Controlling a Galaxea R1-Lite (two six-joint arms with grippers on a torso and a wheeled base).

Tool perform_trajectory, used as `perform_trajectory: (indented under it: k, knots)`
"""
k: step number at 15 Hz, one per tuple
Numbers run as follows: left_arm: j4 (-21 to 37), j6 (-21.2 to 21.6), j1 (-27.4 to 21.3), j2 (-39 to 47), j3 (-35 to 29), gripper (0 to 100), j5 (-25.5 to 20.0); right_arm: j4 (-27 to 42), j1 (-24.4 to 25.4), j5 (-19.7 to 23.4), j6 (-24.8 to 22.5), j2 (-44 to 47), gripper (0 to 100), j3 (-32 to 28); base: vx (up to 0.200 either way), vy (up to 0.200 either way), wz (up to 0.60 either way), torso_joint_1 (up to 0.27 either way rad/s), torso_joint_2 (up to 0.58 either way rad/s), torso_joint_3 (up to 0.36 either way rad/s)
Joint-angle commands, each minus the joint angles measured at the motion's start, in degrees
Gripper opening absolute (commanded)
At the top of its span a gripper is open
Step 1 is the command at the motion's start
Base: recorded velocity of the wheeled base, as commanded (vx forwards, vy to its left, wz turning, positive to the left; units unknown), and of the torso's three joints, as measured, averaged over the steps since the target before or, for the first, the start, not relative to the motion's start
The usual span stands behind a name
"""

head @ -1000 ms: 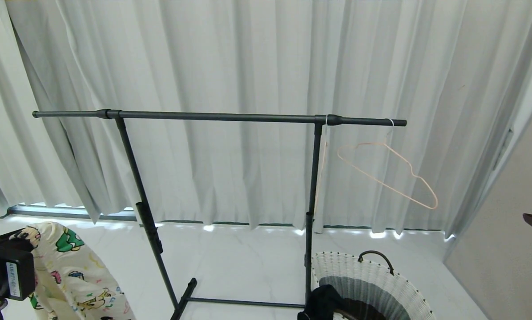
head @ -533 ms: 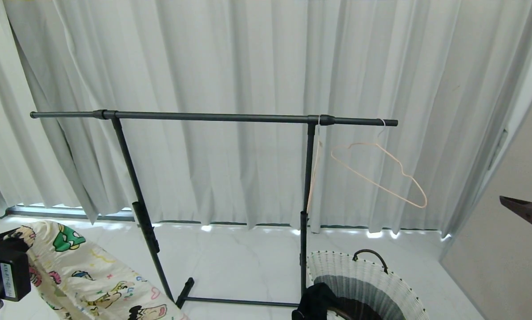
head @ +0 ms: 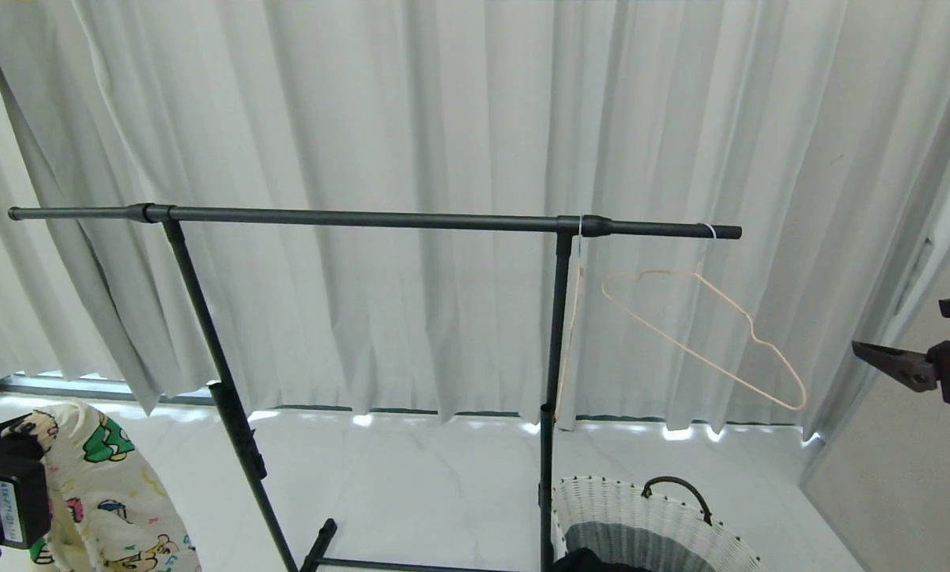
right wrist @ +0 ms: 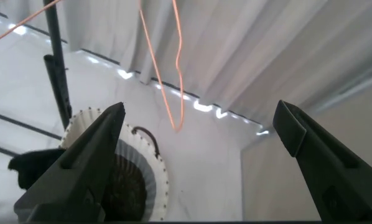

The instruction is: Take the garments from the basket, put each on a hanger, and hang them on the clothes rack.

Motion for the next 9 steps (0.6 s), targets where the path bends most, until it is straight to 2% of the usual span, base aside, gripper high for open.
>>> perform_trajectory:
  k: [1,4,7,9]
  knots:
    - [-0.03,0.12,-0.03,-0.82,0.08,0,0.02,-0.08,0.60,1.00,-0.02,1.82,100,0.01,0.200,0.000,0.00,-0.002,0.01,0.002]
    - [-0.03,2.23,0.06,-1.69,0.17,0,0.10,-0.96,2.00,1.53,-0.02,5.42,100,-0.08,0.200,0.000,0.00,0.001,0.01,0.004]
    - [-0.03,3.98,-0.03,-3.10,0.17,0,0.10,-3.77,3.06,2.23,1.30,10.61,100,-0.17,0.000,0.000,0.00,0.000,0.00,0.000]
    - [-0.03,4.25,-0.03,-4.33,0.17,0,0.10,-3.86,3.14,4.87,2.62,13.77,100,-0.87,0.000,0.000,0.00,0.000,0.00,0.000]
